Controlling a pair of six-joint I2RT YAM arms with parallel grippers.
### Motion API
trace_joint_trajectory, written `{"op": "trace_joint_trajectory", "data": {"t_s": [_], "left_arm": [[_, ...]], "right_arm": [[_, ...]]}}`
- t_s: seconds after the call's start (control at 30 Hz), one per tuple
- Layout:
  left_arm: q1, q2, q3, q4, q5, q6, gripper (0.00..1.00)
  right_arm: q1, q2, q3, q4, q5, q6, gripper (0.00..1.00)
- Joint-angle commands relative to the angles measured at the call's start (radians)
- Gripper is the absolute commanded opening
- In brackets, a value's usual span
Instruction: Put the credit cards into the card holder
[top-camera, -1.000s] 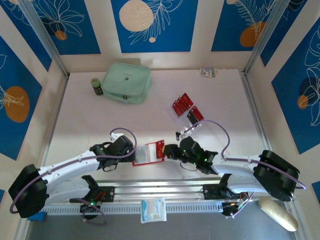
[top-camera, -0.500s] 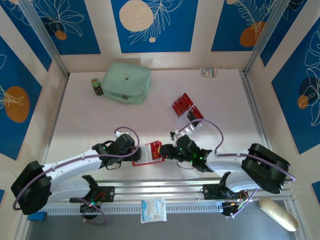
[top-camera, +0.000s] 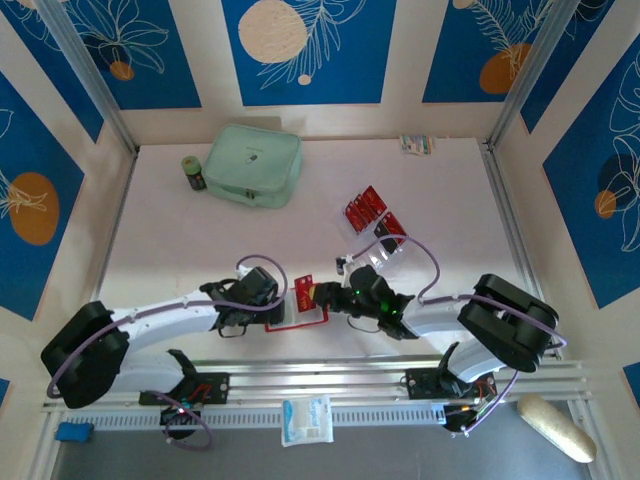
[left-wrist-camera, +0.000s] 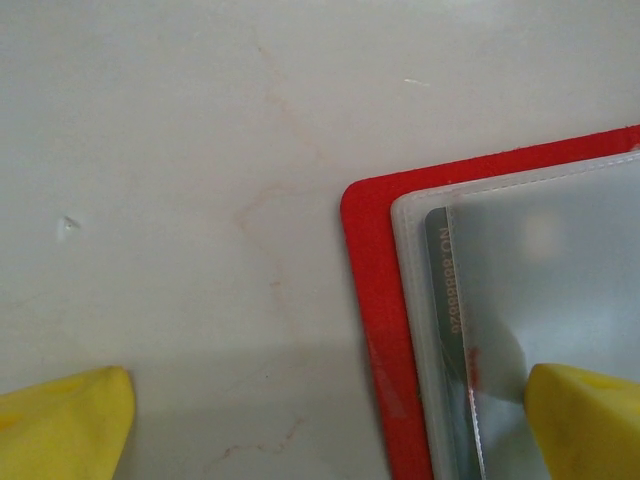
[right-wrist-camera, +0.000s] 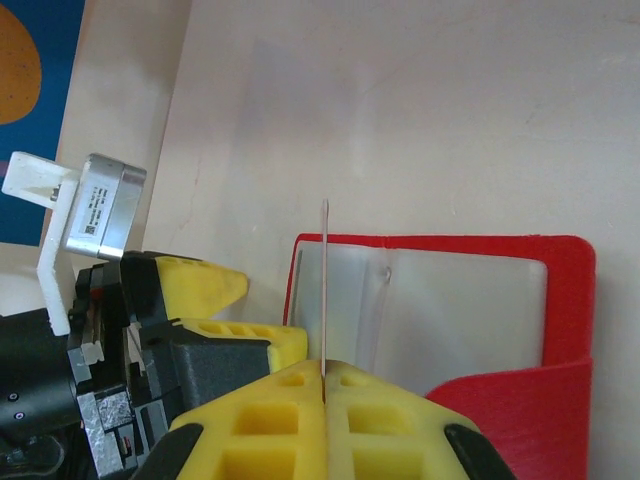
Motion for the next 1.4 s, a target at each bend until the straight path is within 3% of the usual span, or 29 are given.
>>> {"op": "trace_joint_trajectory", "data": {"t_s": [0.0,0.67,1.37], "left_arm": [[0.000,0.023,0.033,-0.077,-0.040,-0.021,1.00],[0.000,0.014,0.026,-0.094,-0.048,-0.031,0.96],[0.000,0.020,0.028,-0.090,-0.047,-0.027,0.94]], "right_arm": [[-0.003,0.031,0.029,0.068,-0.009,-0.001,0.00],[0.003,0.180,0.052,0.179,-0.032,0.023,0.00],[0.069,0.208,-0.003,0.149,0.087,0.049,0.00]]}}
